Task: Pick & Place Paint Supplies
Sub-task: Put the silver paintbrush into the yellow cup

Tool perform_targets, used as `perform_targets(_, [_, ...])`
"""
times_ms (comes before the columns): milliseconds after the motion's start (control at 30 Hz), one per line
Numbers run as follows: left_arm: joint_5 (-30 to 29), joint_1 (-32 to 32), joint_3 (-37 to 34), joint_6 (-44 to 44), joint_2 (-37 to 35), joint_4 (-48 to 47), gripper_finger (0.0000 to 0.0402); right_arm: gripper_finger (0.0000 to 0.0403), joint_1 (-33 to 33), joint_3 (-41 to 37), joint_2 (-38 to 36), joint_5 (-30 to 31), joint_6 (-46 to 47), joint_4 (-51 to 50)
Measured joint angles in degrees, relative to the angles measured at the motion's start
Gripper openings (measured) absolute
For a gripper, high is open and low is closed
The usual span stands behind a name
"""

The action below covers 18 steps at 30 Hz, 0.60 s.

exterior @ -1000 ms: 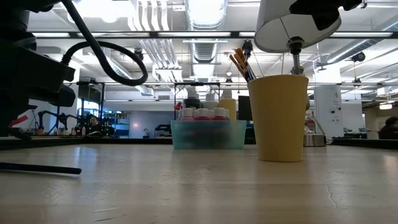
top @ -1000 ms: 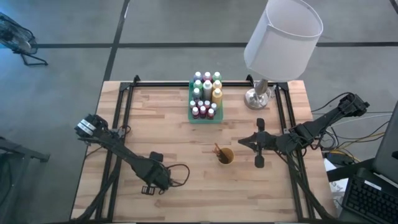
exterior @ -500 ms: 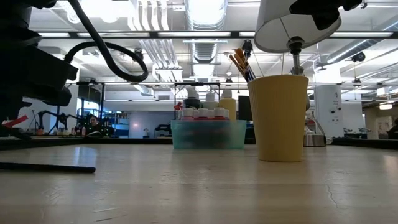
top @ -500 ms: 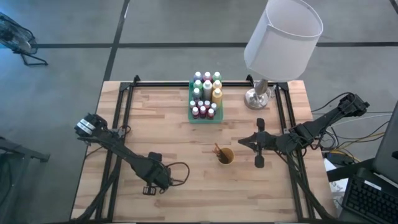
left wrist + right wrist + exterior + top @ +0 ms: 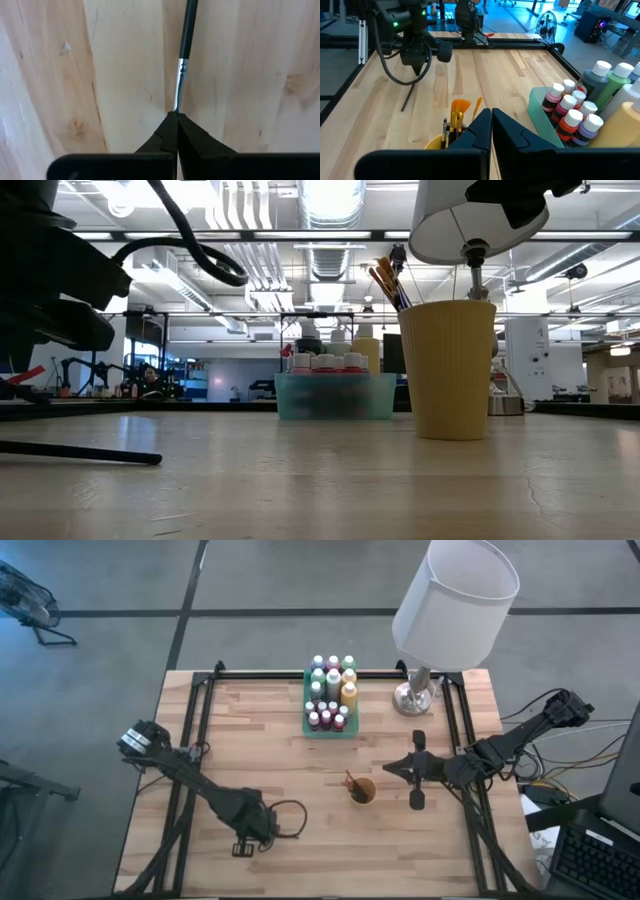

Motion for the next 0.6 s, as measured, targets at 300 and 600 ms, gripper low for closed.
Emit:
perform_targets(300, [0.0,1.5,-0.1,0.0,-0.1,0.2,0.0,0.0008,0.0,0.0,0.0,0.0,-0.3,1.3])
perform_targets(600, [-0.2,1.9,-0.1,0.0,-0.2,0.3,0.0,0.0008,0.0,0.0,0.0,-5.5,-6.1,12.8])
